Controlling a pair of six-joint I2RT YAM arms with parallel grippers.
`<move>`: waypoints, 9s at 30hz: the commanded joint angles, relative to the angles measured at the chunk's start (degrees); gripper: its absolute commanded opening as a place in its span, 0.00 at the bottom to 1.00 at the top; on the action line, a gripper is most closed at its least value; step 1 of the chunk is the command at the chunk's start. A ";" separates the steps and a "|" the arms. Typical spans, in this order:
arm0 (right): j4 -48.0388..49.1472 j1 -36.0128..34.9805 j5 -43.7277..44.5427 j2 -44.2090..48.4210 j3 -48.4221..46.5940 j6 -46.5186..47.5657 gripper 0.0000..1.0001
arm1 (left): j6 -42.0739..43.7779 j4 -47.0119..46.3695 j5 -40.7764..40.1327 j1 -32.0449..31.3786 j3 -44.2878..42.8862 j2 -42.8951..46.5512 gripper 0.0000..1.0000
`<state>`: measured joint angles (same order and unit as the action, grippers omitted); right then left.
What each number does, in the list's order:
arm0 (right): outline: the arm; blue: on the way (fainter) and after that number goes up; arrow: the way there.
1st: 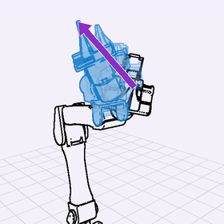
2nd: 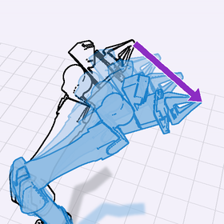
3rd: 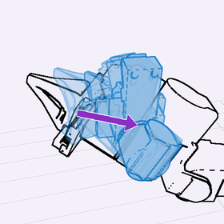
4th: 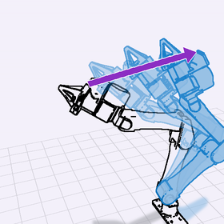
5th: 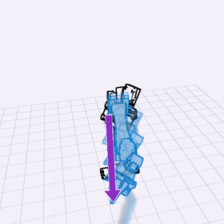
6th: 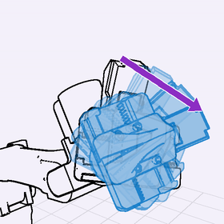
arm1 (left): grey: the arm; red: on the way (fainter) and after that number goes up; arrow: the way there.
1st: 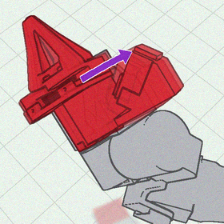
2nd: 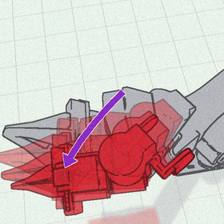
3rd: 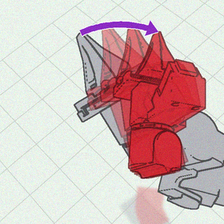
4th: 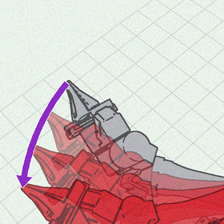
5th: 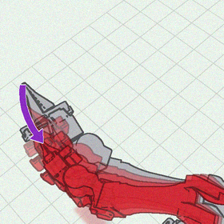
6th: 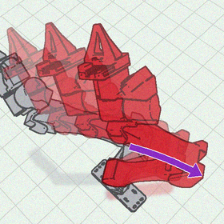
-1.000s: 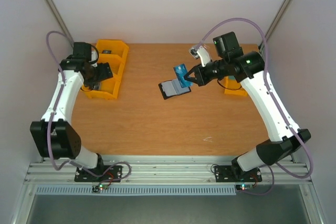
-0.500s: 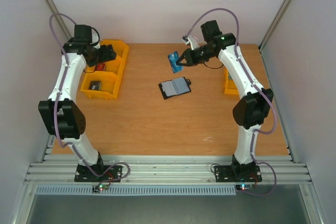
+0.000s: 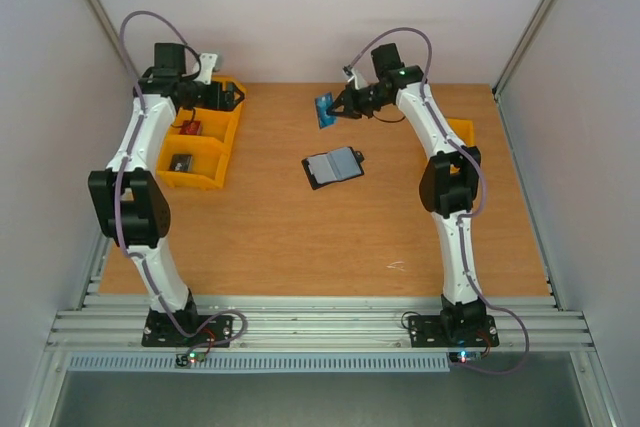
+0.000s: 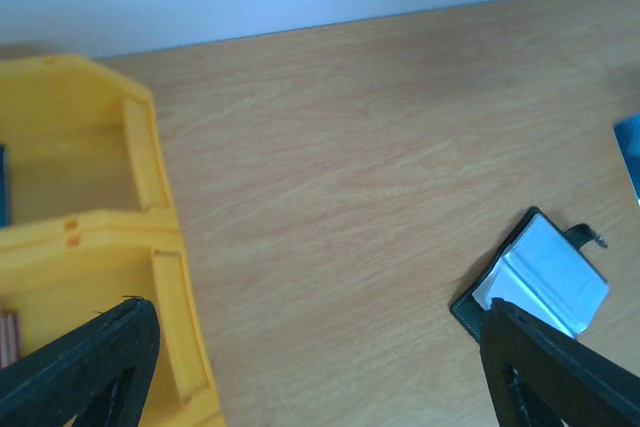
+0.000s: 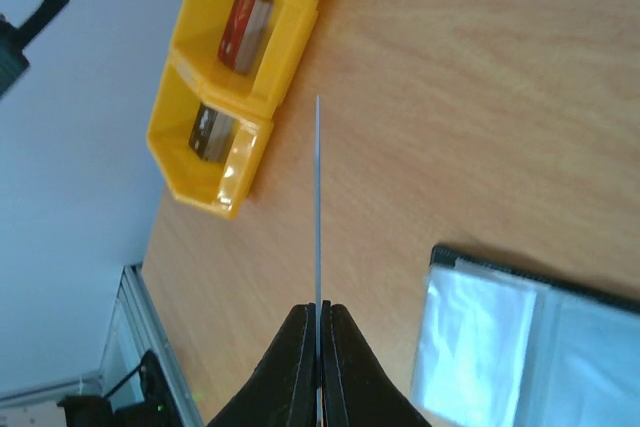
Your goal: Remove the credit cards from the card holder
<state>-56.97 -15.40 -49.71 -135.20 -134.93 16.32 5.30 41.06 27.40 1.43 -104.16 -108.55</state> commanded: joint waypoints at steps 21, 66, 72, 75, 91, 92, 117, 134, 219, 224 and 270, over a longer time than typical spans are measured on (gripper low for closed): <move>-7.39 -0.36 -6.65 -3.26 -13.46 9.56 0.01 | 49.10 -5.68 22.25 -9.72 -7.25 -4.03 0.89; 7.14 -15.08 9.80 33.05 24.48 57.90 0.01 | 51.52 30.57 32.25 -16.37 -8.92 8.04 0.00; 9.10 -15.03 9.56 35.91 26.46 56.29 0.02 | 48.94 24.55 35.11 -16.32 0.05 14.01 0.00; 9.75 -15.18 7.90 37.05 27.17 56.43 0.04 | 47.51 20.26 36.95 -16.36 5.04 17.32 0.00; 42.64 -9.59 -15.71 49.36 39.30 0.91 0.98 | -19.11 -57.88 44.28 -13.45 46.20 43.86 0.00; 47.06 -9.60 -15.38 50.29 41.50 -4.58 0.98 | -20.75 -60.11 43.29 -13.66 47.90 45.14 0.00; 46.80 -20.07 4.34 55.01 48.17 -15.48 0.01 | -41.86 -69.32 28.12 -16.31 56.49 54.37 0.00; -10.26 -15.14 -1.94 45.41 18.60 -8.14 0.01 | 63.98 -74.43 15.20 -16.52 67.53 67.17 0.74; -6.68 2.30 11.05 38.02 20.50 -3.31 0.99 | 82.42 -17.79 -16.25 5.03 -4.34 -8.97 0.00; -7.06 3.42 11.69 33.74 18.09 -4.36 0.98 | 81.44 -16.87 -20.71 5.41 -18.07 -23.49 0.00; -6.49 3.49 8.25 23.99 9.40 -8.44 0.99 | 79.00 -18.57 -23.58 6.24 -29.88 -37.45 0.43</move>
<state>-63.05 -12.21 -40.12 -110.91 -123.66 7.66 85.58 20.49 0.99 7.14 -134.93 -149.36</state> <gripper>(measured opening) 0.985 0.380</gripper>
